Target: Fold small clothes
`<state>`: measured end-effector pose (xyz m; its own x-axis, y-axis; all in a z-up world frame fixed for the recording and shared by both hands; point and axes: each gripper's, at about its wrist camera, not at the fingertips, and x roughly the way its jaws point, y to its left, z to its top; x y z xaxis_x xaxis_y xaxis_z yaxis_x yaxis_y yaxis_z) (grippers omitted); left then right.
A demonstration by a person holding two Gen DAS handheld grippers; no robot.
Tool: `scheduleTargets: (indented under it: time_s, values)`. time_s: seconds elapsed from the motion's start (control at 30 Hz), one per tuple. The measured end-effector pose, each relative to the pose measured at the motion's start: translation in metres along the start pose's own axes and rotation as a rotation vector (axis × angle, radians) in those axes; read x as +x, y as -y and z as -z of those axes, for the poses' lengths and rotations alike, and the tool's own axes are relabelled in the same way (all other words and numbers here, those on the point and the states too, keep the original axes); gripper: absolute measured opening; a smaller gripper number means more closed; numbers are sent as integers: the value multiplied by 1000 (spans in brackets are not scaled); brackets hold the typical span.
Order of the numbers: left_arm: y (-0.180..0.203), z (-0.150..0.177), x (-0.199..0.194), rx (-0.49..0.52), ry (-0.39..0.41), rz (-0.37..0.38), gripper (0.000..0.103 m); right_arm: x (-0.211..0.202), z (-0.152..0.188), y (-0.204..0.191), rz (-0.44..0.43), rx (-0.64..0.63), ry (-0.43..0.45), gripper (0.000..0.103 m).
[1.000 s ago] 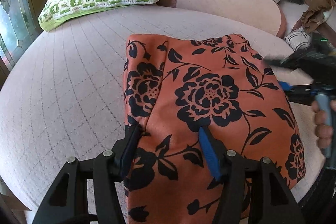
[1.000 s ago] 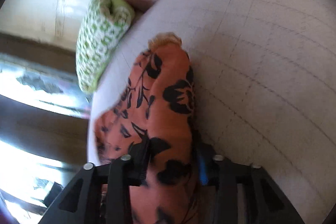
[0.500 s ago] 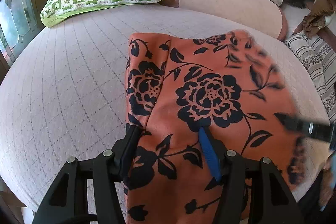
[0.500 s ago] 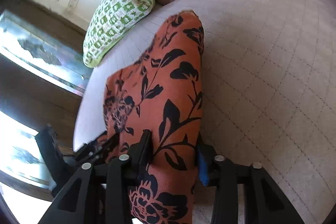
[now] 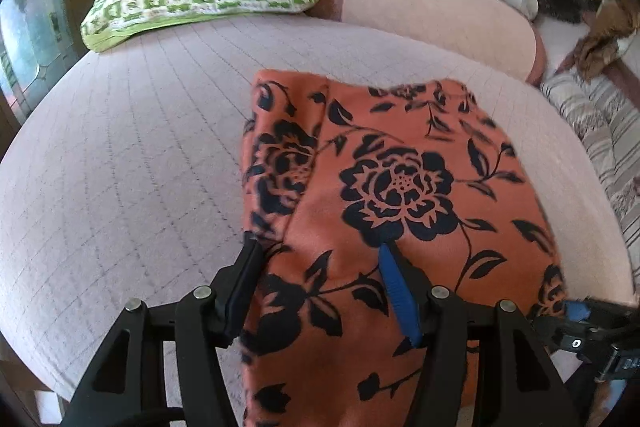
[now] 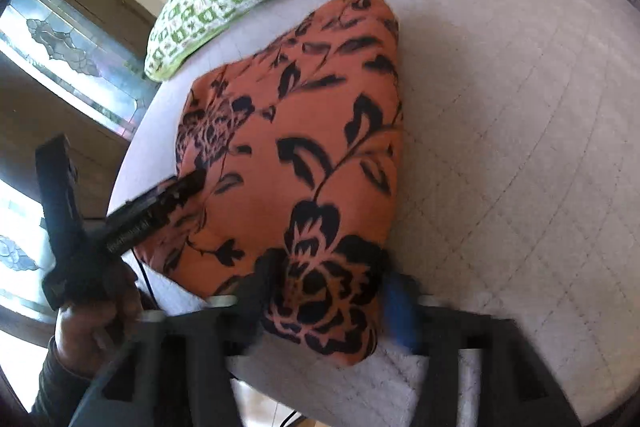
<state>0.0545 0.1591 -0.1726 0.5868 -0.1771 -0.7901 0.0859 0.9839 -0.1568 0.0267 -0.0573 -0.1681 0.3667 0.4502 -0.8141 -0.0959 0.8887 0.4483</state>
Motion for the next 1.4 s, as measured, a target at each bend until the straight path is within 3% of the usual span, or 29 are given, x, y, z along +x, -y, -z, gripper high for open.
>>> scheduleTargets:
  time_s: [0.13, 0.23, 0.33, 0.37, 0.4, 0.47, 0.53, 0.63, 0.73, 0.8, 0.83, 0.9, 0.97, 1.0, 1.03, 1.1, 1.13, 1.23, 1.27, 1.3, 1.37, 1.4]
  values:
    - [-29, 4, -28, -119, 67, 42, 65, -13, 8, 18, -44, 53, 54, 76]
    - [-53, 16, -36, -246, 29, 131, 65, -27, 14, 27, -42, 73, 84, 77]
    - [-48, 30, -36, -239, -8, 222, 65, -47, 5, 25, -37, 74, 166, 77]
    - [-44, 33, -33, -221, -25, 212, 54, -53, 2, 20, -47, 59, 197, 77]
    - [-43, 37, -23, -224, -81, 203, 13, -60, -2, 14, -64, 38, 227, 78]
    - [-56, 50, -8, -356, -135, 271, 14, -61, -11, -2, -99, -17, 249, 80]
    - [-65, 53, -10, -405, -139, 318, 14, -52, -17, -11, -87, -60, 217, 80]
    - [-58, 44, -17, -344, -159, 284, 19, -37, -18, -8, -85, -55, 161, 80]
    - [-52, 18, -35, -299, -104, 268, 33, -30, -20, -4, -94, -40, 151, 80]
    - [-48, -9, -47, -249, -6, 264, 70, -28, -23, -4, -106, -37, 148, 80]
    - [-46, -24, -48, -222, 40, 240, 75, -27, -25, -3, -107, -37, 142, 80]
    - [-52, -51, -28, -207, 47, 204, 76, -24, -27, -2, -107, -40, 138, 80]
    - [-60, -69, 16, -251, -46, 233, 75, -24, -29, -2, -110, -35, 137, 80]
    - [-65, -70, 33, -253, -92, 250, 48, -23, -30, -4, -111, -32, 137, 80]
    - [-68, -67, 64, -267, -205, 257, 24, -23, -30, -4, -113, -31, 137, 80]
    - [-84, -57, 73, -348, -219, 328, 23, -23, -31, -3, -122, -29, 132, 80]
    - [-82, -58, 66, -332, -205, 317, 23, -23, -32, -3, -127, -27, 131, 80]
    - [-57, -60, 35, -183, -127, 156, 26, -30, -33, 8, -123, -17, 143, 80]
    - [-49, -58, 22, -151, -86, 104, 32, -30, -34, 13, -121, -5, 142, 80]
    - [-45, -56, 13, -138, -57, 88, 52, -30, -35, 17, -118, 0, 143, 80]
    - [-38, -50, -4, -134, -3, 28, 77, -32, -38, 25, -103, 12, 152, 80]
    - [-36, -48, -9, -132, 16, 3, 77, -34, -39, 29, -97, 29, 159, 80]
